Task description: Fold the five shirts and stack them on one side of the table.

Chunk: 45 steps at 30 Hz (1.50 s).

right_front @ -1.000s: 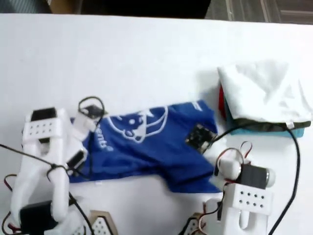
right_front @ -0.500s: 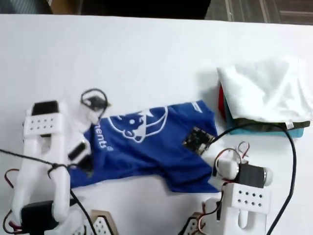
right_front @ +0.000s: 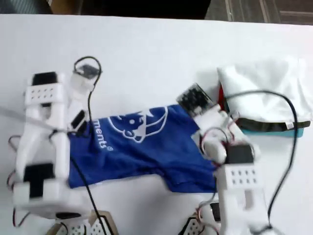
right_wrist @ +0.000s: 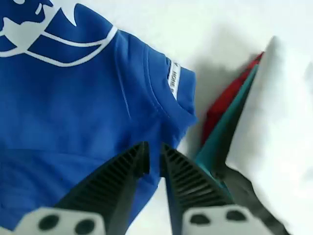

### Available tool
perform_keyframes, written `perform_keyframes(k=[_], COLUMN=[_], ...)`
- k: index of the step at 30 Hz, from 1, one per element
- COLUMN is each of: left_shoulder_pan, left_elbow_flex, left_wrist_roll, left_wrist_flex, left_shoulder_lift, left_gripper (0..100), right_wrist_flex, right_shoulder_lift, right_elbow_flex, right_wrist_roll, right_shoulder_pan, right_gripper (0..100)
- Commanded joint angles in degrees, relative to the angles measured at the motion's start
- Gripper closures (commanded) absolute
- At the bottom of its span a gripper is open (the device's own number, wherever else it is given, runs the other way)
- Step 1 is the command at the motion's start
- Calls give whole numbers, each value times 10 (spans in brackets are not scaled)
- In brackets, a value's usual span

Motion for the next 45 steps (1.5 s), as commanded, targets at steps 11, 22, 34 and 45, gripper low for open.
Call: perform_keyframes(k=[11,22,34,45], left_shoulder_pan=[-18,-39,-38,27], left_elbow_flex=[-126,-567,-851,-690], left_wrist_roll=[63,128,130,127], left_wrist_flex=[-36,82,125,127], left_shoulder_lift=[236,486,621,387], left_gripper=[954,954,954,952], right_wrist_flex=[-135,-130,36,197], right_shoulder_lift=[466,708,784,670], right_elbow_flex=[-202,-404,-652,-697], right_wrist_roll=[-9,-9,-76,-76], right_shoulder_pan=[-9,-6,-10,-45], right_gripper=[978,978,974,878])
